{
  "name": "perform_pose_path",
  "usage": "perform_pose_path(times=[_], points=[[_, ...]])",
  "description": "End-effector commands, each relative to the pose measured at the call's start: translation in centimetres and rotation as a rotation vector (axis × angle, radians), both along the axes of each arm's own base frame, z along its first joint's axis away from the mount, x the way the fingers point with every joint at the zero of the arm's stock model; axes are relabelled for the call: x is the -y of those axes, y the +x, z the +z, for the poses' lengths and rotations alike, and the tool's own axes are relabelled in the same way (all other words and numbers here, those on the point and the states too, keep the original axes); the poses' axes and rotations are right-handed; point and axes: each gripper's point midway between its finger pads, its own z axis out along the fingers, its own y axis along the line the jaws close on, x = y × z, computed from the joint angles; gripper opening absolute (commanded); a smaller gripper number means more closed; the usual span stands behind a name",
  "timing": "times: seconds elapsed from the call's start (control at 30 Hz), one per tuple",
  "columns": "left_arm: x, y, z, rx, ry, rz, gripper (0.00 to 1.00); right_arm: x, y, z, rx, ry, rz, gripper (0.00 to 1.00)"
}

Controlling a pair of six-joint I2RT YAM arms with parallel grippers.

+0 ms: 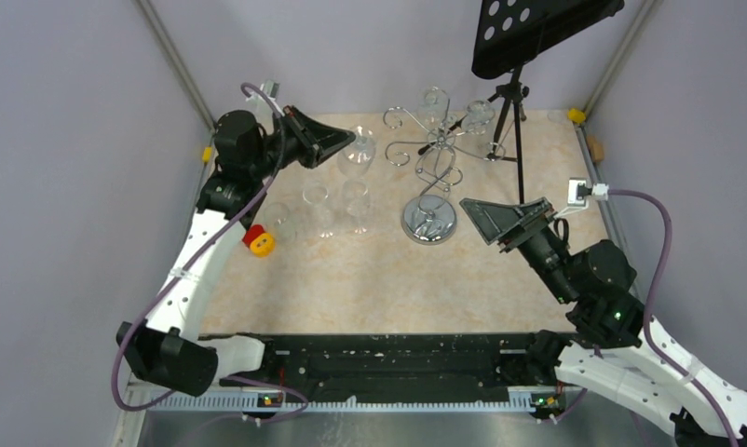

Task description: Take the wine glass off the wine glass rack

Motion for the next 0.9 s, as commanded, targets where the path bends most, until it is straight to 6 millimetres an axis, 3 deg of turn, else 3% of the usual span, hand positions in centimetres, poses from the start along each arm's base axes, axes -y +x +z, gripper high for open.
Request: perform_pose_path(times=[0.0, 0.1, 0.4, 0.6, 0.87], points=[[-0.3, -3.9, 5.0, 0.134, -0.092, -0.053, 0.00, -1.2, -0.6, 1.0, 0.052, 0.042, 0.066, 0.85], [-0.4, -5.9, 6.7, 0.171, -0.160, -0.094, 0.00, -2.7, -0.8, 0.7, 0.076, 0.046, 0.126, 0.86], [-0.5, -9.7, 9.0, 0.180, -0.313, -0.197, 0.00, -5.8, -0.5, 0.7, 0.129, 0.083, 0.219, 0.88], [-1.6, -13.8, 12.9, 0.258, -0.467, -0.278, 0.00, -6.6, 0.3, 0.6, 0.111, 0.201, 0.236, 0.88], [-3.3, -17.8, 15.8, 0.239, -0.695, -0.421, 0.00, -7.4, -0.9, 4.7, 0.274, 0.371, 0.326, 0.87]])
